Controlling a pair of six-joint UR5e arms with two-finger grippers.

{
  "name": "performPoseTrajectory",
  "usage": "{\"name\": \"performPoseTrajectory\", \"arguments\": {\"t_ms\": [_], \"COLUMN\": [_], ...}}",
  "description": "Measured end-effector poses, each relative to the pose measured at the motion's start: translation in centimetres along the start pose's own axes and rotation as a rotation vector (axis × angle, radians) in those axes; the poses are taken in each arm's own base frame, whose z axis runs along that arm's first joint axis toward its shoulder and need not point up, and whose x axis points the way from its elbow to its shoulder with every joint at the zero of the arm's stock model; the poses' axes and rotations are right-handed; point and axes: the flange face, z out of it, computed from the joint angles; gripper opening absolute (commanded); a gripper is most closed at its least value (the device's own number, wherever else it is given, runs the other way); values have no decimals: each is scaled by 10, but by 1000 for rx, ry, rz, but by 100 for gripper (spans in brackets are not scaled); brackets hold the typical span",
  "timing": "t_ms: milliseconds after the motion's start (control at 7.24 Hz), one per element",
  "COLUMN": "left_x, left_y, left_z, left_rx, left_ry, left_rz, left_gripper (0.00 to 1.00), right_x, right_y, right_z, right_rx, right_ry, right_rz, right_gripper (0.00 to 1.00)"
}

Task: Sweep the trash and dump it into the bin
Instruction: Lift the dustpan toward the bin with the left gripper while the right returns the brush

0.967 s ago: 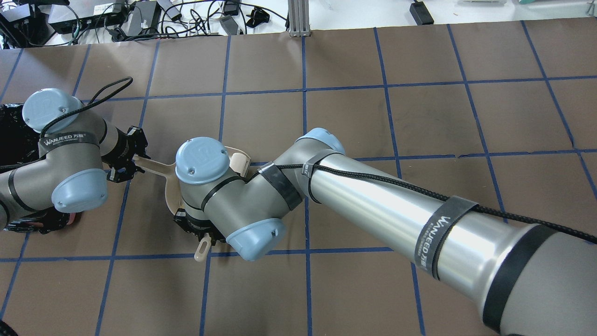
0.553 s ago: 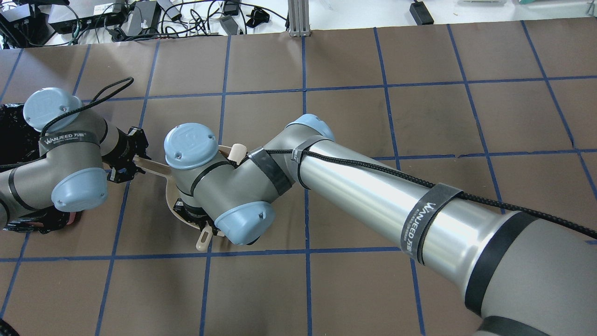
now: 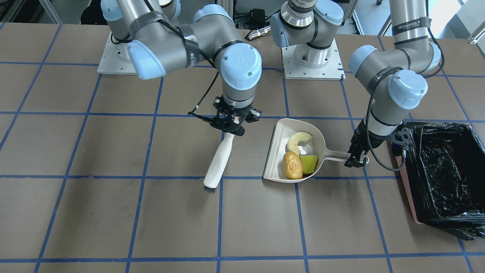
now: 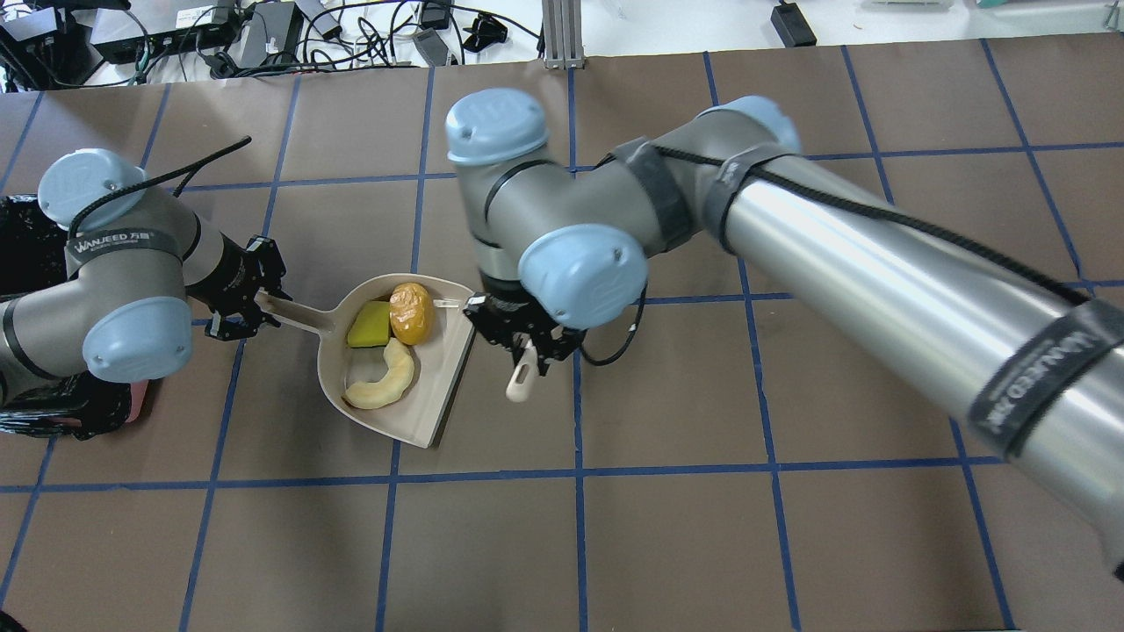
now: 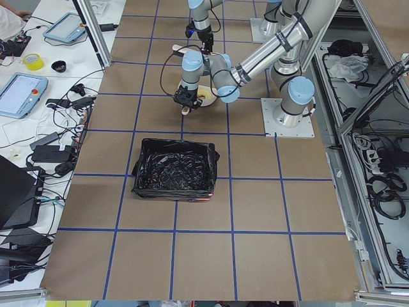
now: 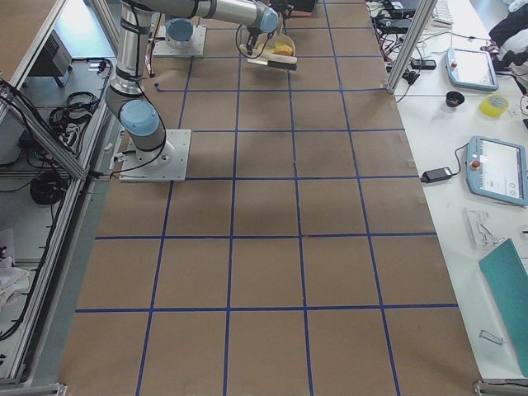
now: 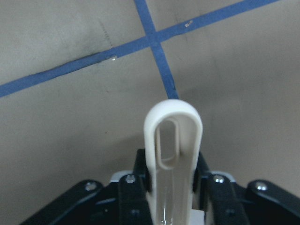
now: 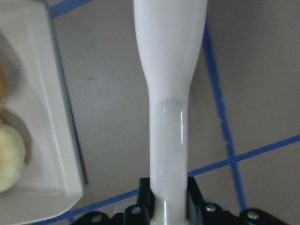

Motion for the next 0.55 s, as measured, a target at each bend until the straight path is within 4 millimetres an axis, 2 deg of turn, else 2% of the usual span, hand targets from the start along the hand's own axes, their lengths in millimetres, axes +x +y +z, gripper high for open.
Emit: {"name": "performPoseTrajectory", "arguments": {"t_ms": [138, 276, 553], "left_x": [15, 34, 61], "left_y": [-11, -25, -52], "left_z": [-24, -56, -117], "left_rx": [-33, -63, -70], "left_ry": [-30, -51, -18], "left_rz": [0, 15, 82], "left_gripper": [0, 0, 0], "right_x": [46, 94, 198], "right_y": [-44, -89, -172], "right_z": [-14, -23, -26], "right_rx": [-5, -11, -13], "right_ry": [26, 25, 36], "right_rz": [-21, -51, -109], "right_gripper": [0, 0, 0]}}
